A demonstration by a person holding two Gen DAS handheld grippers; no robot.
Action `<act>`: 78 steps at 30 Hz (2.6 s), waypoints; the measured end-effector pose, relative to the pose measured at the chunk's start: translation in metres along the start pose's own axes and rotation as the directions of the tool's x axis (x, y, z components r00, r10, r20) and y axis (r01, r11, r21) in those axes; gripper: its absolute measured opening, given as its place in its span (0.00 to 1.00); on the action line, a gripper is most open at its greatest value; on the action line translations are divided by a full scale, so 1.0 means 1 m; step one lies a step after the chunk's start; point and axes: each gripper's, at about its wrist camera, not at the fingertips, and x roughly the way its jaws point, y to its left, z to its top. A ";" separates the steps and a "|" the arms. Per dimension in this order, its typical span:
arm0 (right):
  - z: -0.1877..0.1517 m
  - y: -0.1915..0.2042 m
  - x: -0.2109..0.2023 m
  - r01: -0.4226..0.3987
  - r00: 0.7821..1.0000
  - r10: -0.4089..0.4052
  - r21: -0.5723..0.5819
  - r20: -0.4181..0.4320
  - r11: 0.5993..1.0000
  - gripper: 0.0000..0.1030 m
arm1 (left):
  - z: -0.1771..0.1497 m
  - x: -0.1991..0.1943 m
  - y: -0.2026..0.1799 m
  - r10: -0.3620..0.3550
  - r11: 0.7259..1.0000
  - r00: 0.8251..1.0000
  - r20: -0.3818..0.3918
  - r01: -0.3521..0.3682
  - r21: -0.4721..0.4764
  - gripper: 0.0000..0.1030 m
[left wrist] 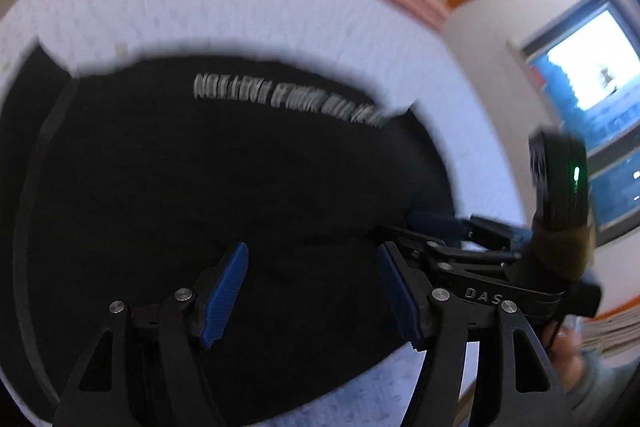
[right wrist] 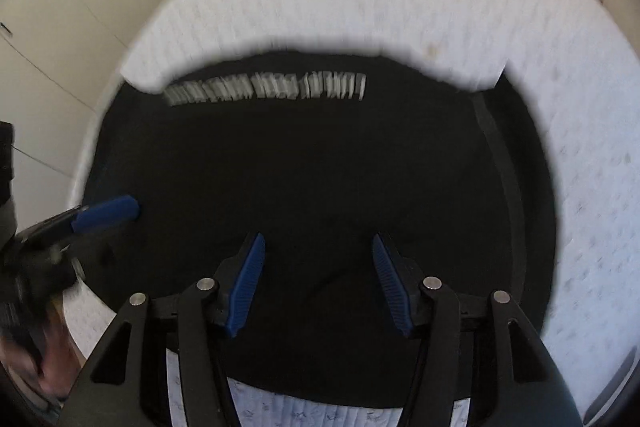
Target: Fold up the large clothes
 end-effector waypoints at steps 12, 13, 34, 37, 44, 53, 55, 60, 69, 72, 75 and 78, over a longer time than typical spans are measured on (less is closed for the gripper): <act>0.006 -0.004 0.039 -0.045 0.987 0.056 0.071 -0.153 0.996 0.55 | -0.009 0.020 0.003 0.035 0.999 0.999 -0.007 -0.035 0.028 0.66; 0.009 -0.004 0.029 -0.055 0.990 0.064 0.075 -0.128 0.996 0.54 | -0.006 0.010 0.001 0.022 1.000 1.000 0.005 -0.022 0.017 0.66; 0.064 -0.042 0.045 -0.241 0.970 0.245 0.171 -0.001 0.955 0.45 | -0.005 0.000 0.029 0.247 0.969 0.968 0.034 -0.247 -0.011 0.76; 0.043 -0.061 0.010 -0.216 0.976 0.208 0.150 0.065 0.965 0.65 | -0.009 -0.005 0.021 0.245 0.969 0.970 -0.001 -0.245 -0.021 0.76; -0.005 -0.124 -0.027 -0.094 0.995 0.083 0.193 0.060 0.977 0.66 | -0.011 -0.037 0.024 0.357 0.934 0.934 -0.004 -0.357 0.003 0.76; -0.028 -0.172 -0.028 -0.011 0.999 0.002 0.229 0.037 0.973 0.67 | 0.007 -0.084 0.082 0.432 0.901 0.901 0.026 -0.430 -0.062 0.76; -0.028 -0.179 -0.024 -0.014 0.999 0.006 0.236 0.035 0.972 0.67 | 0.011 -0.084 0.109 0.345 0.927 0.939 0.005 -0.340 -0.159 0.76; -0.024 -0.188 -0.010 -0.040 0.999 0.035 0.231 0.026 0.972 0.80 | 0.009 -0.081 0.176 0.137 0.931 0.991 0.003 -0.128 -0.341 0.76; -0.019 -0.211 0.022 -0.142 0.988 0.151 0.247 -0.020 0.958 0.86 | 0.009 -0.063 0.199 0.120 0.942 0.991 -0.057 -0.131 -0.310 0.78; -0.019 -0.217 0.028 -0.164 0.984 0.177 0.261 -0.027 0.951 0.89 | 0.014 -0.049 0.179 0.230 0.938 0.971 -0.063 -0.239 -0.252 0.78; -0.018 -0.222 0.031 -0.174 0.982 0.189 0.264 -0.032 0.949 0.91 | 0.014 -0.053 0.166 0.339 0.915 0.939 -0.051 -0.342 -0.215 0.81; -0.014 -0.224 0.033 -0.176 0.981 0.191 0.252 -0.036 0.952 0.91 | 0.010 -0.043 0.162 0.384 0.902 0.921 -0.060 -0.389 -0.188 0.89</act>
